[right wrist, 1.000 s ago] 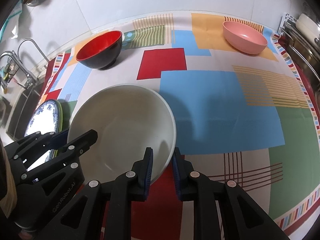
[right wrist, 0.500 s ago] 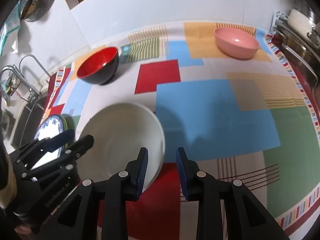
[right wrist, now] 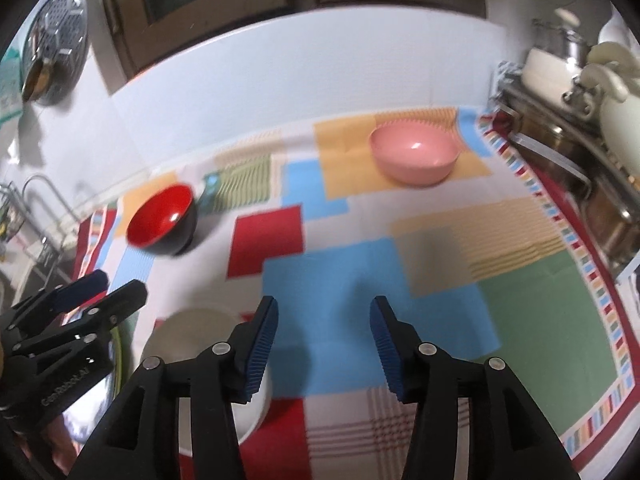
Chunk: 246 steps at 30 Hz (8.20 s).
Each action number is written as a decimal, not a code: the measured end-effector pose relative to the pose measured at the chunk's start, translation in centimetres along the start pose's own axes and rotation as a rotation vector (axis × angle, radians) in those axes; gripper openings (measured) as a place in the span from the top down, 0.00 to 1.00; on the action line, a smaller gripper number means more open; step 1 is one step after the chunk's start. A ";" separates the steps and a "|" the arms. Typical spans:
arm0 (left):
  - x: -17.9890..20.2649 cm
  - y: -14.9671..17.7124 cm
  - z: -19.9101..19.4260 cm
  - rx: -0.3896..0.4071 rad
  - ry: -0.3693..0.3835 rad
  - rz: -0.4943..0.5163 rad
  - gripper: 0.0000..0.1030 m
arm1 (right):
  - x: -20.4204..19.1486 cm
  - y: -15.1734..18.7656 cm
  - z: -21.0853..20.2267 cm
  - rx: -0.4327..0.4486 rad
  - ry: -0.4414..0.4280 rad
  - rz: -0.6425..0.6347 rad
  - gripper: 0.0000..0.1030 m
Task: Organize plates and bowls
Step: 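Lower the white bowl onto the plate stack and open both grippers, then move both grippers to the rim of the pink bowl, then close both grippers on the rim of the pink bowl, then lift the pink bowl with both grippers and carry it over the white bowl, then lower the pink bowl into the white bowl and open both grippers, then move both grippers to the rim of the red-and-black bowl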
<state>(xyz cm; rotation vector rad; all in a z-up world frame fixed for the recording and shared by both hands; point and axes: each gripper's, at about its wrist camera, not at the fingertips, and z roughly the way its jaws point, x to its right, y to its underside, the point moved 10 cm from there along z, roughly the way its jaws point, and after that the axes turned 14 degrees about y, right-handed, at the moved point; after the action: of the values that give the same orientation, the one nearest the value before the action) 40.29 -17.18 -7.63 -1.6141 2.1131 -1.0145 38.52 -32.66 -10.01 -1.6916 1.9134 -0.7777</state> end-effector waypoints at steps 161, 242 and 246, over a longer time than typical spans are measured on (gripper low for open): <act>0.7 3.7 -1.3 -0.134 0.165 -0.087 0.83 | -5.4 -0.1 -2.4 -0.072 -0.089 -0.096 0.82; -13.0 0.3 -5.8 -0.045 0.054 -0.013 0.44 | -16.3 -2.6 -2.7 0.007 -0.061 -0.084 0.59; -14.7 -0.8 -5.3 -0.050 0.056 0.016 0.44 | -17.4 -3.7 -2.1 0.017 -0.033 -0.055 0.59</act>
<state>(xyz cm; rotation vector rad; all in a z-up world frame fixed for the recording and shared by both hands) 42.40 -1.74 -5.97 -1.6070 2.2008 -1.0214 42.07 -15.50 -6.32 -1.7422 1.8404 -0.7797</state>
